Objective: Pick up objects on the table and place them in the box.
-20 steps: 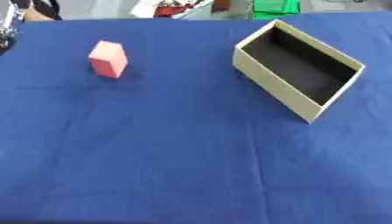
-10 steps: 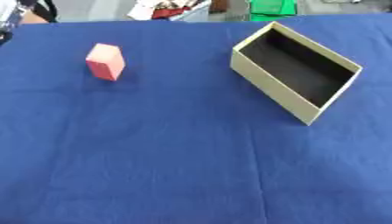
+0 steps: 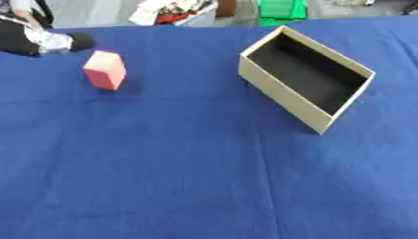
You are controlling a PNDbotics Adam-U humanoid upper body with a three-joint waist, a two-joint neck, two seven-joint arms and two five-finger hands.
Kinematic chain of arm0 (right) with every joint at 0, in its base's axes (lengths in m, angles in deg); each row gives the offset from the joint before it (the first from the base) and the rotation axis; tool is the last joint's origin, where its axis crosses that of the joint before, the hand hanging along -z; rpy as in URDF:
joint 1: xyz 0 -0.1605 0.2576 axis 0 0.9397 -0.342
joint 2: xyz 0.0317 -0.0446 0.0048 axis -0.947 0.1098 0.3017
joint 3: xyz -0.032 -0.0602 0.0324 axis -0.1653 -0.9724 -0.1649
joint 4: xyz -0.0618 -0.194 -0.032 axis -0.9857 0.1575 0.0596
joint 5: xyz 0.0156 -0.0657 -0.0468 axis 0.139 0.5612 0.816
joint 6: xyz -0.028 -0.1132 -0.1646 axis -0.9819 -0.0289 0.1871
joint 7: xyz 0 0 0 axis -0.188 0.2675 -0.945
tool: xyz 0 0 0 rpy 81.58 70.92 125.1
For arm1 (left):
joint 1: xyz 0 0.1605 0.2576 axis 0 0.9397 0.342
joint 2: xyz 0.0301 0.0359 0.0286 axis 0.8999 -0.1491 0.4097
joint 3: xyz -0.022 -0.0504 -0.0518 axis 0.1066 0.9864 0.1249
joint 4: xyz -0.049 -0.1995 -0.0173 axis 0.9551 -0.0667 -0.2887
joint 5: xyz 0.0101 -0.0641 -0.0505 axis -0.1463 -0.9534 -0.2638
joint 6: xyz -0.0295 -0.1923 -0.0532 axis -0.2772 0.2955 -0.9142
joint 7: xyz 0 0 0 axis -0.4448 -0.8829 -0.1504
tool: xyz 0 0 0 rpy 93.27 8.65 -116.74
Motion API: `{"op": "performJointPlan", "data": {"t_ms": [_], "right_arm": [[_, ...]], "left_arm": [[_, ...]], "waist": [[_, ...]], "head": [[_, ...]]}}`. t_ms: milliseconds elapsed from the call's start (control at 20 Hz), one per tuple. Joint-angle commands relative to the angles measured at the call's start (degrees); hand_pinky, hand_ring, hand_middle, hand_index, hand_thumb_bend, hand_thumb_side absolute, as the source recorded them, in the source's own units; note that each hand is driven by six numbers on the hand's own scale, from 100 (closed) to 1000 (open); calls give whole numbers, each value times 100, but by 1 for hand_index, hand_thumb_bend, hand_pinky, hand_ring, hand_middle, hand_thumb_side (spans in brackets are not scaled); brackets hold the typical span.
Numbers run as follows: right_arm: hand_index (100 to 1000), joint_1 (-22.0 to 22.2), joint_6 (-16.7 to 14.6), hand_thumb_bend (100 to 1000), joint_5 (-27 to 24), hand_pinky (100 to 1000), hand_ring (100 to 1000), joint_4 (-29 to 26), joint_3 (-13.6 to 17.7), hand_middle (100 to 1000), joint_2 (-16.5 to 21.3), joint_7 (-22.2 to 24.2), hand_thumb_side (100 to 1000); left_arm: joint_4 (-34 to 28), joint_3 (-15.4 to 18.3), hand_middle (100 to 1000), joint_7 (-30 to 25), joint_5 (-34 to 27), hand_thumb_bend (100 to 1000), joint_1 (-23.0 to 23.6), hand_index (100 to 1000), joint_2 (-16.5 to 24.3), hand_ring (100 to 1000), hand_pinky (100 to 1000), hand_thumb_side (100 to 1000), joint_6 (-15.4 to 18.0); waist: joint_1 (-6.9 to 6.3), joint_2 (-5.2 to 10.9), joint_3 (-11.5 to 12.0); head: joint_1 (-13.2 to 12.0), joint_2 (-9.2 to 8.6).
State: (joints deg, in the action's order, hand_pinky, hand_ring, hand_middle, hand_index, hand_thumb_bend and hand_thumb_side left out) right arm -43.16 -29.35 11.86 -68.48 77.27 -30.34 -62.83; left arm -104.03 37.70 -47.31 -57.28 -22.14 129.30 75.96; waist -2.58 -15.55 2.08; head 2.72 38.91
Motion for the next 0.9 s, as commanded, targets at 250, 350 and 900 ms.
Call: {"op": "performJointPlan", "data": {"t_ms": [250,350,900], "right_arm": [[893,-102,-19,100,-1,846,845,-80,-6,881,179,63,1000],[892,-109,-19,100,0,846,845,-80,-18,880,180,75,1000],[888,-136,-17,100,-9,844,839,-80,-58,877,175,85,1000]], "left_arm": [[970,-169,892,-1512,289,859,-678,959,-221,894,960,514,584],[1179,-172,905,-1800,340,852,-809,965,-313,901,963,491,673],[2275,-69,913,-2789,354,724,-1374,951,-786,898,942,398,704]], "waist": [[-25,118,-38],[-33,120,-51],[-89,72,-146]], "head": [[102,-97],[117,-101],[37,-151]]}}
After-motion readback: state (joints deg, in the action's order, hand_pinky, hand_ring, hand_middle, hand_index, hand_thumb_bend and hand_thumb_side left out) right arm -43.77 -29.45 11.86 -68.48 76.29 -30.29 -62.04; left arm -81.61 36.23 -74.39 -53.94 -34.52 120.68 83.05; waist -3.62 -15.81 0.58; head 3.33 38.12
